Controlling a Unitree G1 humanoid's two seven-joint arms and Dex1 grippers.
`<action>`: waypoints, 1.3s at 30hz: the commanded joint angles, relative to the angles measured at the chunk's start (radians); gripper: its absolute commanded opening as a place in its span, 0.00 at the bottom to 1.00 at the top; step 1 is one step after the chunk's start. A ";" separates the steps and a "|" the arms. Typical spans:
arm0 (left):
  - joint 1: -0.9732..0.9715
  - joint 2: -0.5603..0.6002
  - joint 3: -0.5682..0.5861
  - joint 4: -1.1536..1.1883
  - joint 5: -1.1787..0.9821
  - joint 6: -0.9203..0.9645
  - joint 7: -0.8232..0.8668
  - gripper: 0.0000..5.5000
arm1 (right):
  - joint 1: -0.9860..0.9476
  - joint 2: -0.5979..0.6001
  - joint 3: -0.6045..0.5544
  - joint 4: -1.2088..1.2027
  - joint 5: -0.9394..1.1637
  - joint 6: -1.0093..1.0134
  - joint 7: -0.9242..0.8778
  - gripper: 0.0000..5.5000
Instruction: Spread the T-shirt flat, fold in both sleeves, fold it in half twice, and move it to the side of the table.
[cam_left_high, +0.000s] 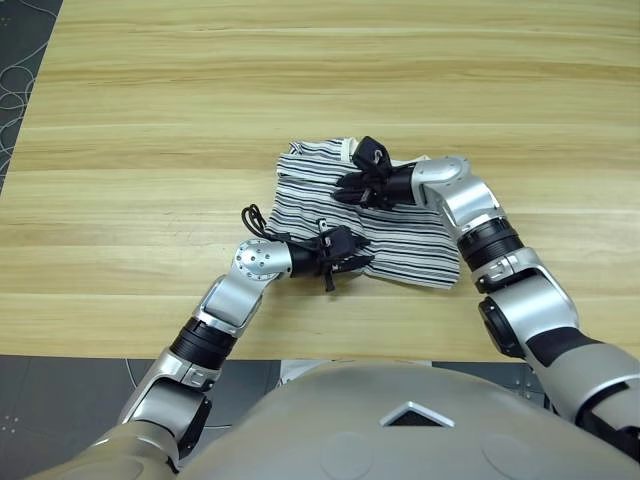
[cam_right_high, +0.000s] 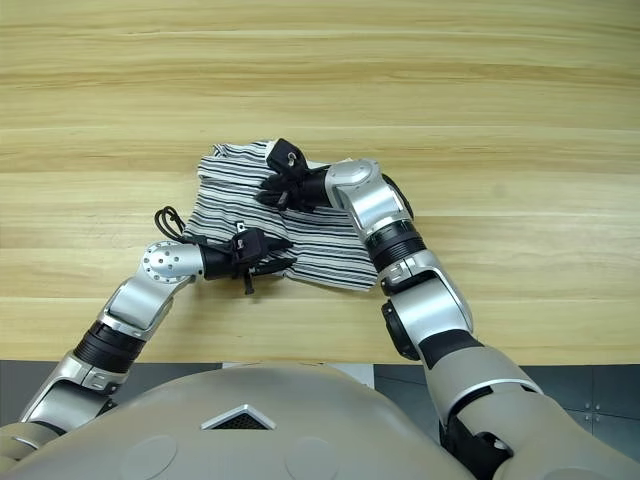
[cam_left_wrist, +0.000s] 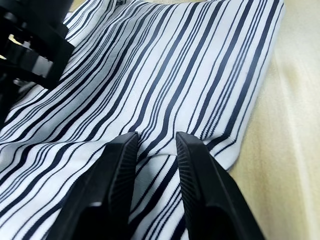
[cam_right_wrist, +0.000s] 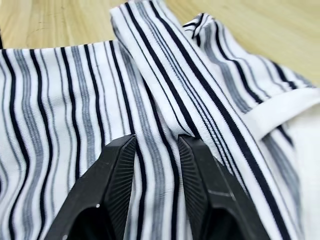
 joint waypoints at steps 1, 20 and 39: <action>0.037 0.023 -0.034 0.052 0.041 0.053 -0.001 0.25 | -0.056 -0.008 -0.002 0.099 -0.087 -0.087 -0.129 0.29; 0.046 0.016 -0.040 0.076 0.028 0.044 -0.001 0.25 | -0.204 0.038 -0.108 0.413 -0.177 -0.364 -0.469 0.29; -0.125 -0.242 0.426 -0.160 -0.450 0.202 0.294 0.25 | 0.708 -0.156 -0.315 -1.034 0.484 0.345 -0.321 0.29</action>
